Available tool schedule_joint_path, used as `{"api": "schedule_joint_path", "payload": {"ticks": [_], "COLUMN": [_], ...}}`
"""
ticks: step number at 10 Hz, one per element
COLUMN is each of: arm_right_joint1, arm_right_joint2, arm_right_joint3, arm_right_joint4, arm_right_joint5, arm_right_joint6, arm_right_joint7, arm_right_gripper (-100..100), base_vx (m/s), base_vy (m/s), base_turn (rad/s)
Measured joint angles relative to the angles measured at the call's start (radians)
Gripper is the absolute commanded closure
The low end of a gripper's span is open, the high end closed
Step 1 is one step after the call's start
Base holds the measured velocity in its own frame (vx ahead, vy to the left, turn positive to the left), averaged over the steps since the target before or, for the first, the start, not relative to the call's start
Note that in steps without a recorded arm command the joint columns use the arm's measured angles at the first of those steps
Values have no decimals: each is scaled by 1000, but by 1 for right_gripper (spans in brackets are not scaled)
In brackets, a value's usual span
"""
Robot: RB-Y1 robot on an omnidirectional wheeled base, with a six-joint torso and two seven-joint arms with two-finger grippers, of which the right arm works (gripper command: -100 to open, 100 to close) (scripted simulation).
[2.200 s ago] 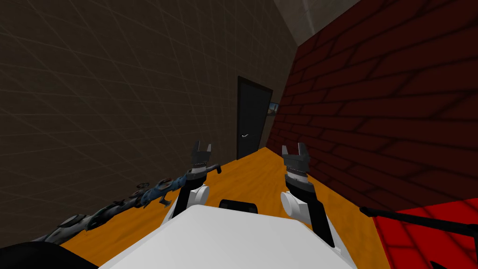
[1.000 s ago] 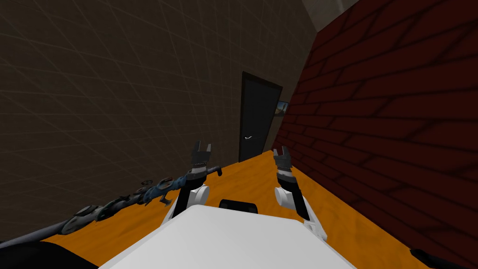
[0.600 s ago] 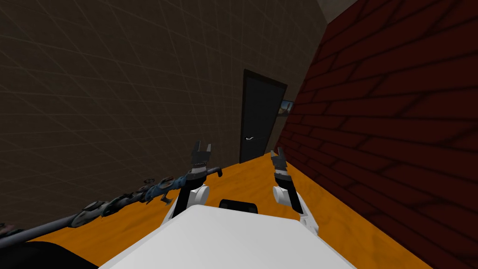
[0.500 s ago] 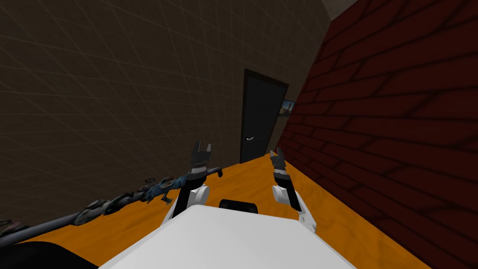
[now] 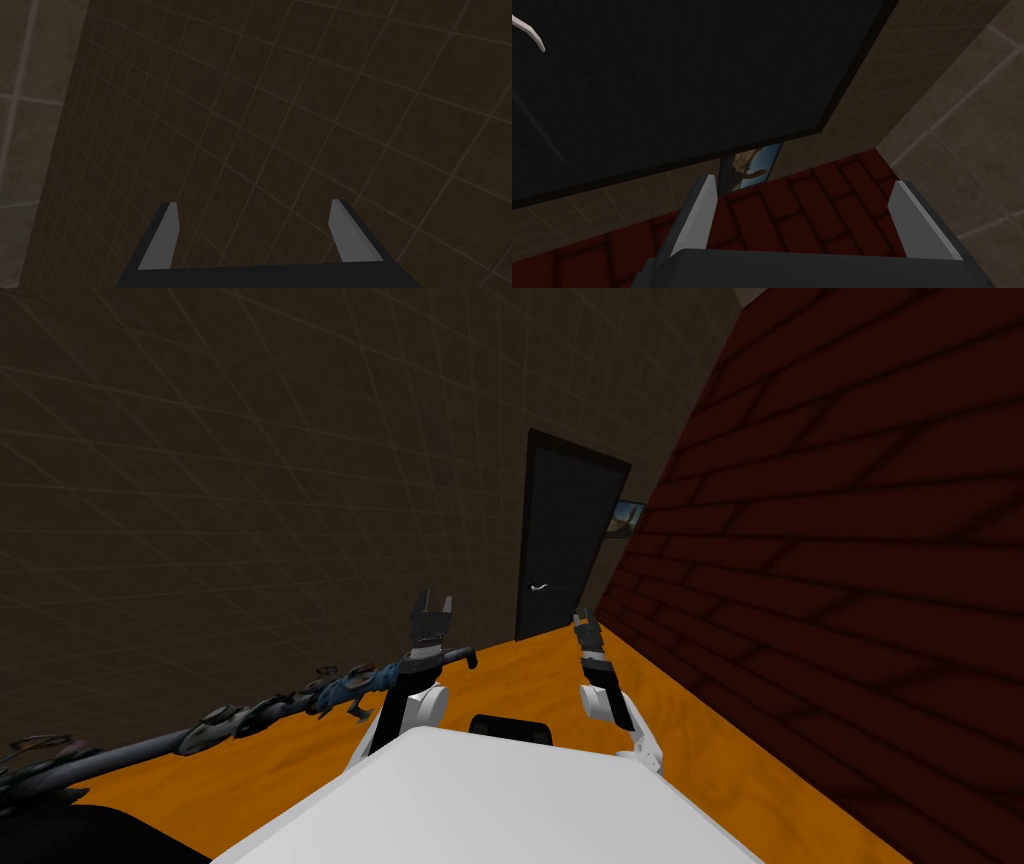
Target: Pull the door open
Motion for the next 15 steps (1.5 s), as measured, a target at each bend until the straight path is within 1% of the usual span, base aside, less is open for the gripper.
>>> {"api": "schedule_joint_path", "payload": {"ticks": [1, 2, 3, 5, 7, 8, 9, 10, 14, 15], "arm_right_joint1": [-18, -34, -46, -62, -78, -98, -111, -113, -157, -163], "arm_right_joint2": [-7, -9, -17, -24, -25, -30, -38, -40, -49, -51], "arm_right_joint3": [-2, 0, -1, -1, 1, 0, -1, 0, 1, 2], "arm_right_joint4": [35, 67, 97, 135, 178, 215, 243, 257, 364, 379], "arm_right_joint5": [2, 6, 8, 11, 15, 17, 19, 21, 29, 31], "arm_right_joint6": [-2, -3, -7, -6, -15, -21, -26, -26, -43, -44], "arm_right_joint7": [-4, -6, -12, -17, -19, -21, -27, -30, -36, -38], "arm_right_gripper": [-100, -100, -100, -100, -100, -100, -100, -100, -100, -100], "base_vx": [95, 93, 57, 48, 63, 85, 49, 46, 59, 33], "base_vy": [-50, -64, -39, -18, -28, -45, -40, -36, -37, -33], "base_turn": [98, 123, 38, 53, 88, 140, 33, 63, 70, 42]}}
